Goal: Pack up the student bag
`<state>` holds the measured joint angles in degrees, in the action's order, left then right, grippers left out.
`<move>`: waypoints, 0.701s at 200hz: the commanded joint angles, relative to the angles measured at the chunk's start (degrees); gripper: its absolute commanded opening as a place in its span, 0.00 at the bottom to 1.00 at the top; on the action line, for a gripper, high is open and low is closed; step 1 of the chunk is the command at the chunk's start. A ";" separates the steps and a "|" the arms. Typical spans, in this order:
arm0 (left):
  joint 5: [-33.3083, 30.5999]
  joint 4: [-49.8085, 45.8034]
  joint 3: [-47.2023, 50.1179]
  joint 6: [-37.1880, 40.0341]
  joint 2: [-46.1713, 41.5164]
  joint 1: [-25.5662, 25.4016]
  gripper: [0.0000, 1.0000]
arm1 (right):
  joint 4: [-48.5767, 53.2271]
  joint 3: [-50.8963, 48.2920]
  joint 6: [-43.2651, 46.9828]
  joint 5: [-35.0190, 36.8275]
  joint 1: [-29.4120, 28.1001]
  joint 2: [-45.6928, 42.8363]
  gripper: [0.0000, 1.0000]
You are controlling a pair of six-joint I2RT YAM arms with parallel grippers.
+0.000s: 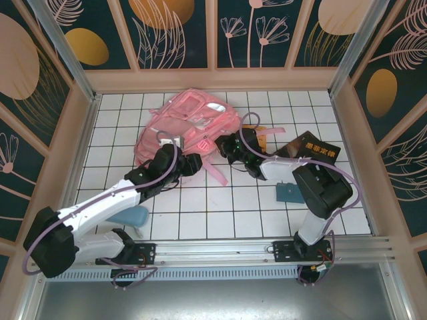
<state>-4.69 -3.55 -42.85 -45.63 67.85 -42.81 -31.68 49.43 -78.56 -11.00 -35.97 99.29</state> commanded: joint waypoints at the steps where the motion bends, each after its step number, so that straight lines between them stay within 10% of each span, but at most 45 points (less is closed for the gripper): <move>1: 6.13 6.53 1.73 1.24 0.52 -0.86 0.49 | -4.95 4.54 -1.06 -5.43 -0.66 0.35 0.00; 50: 3.21 9.60 -1.34 2.92 8.40 -1.62 0.40 | -3.66 5.22 -1.24 -7.74 -0.80 -1.23 0.00; 140: -3.51 13.36 -4.92 3.92 14.70 -1.02 0.56 | -3.38 6.16 -4.28 -12.62 -0.64 -2.96 0.00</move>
<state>-4.51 7.73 -46.78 -41.60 81.87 -44.42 -30.59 52.47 -80.49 -16.99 -35.99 99.57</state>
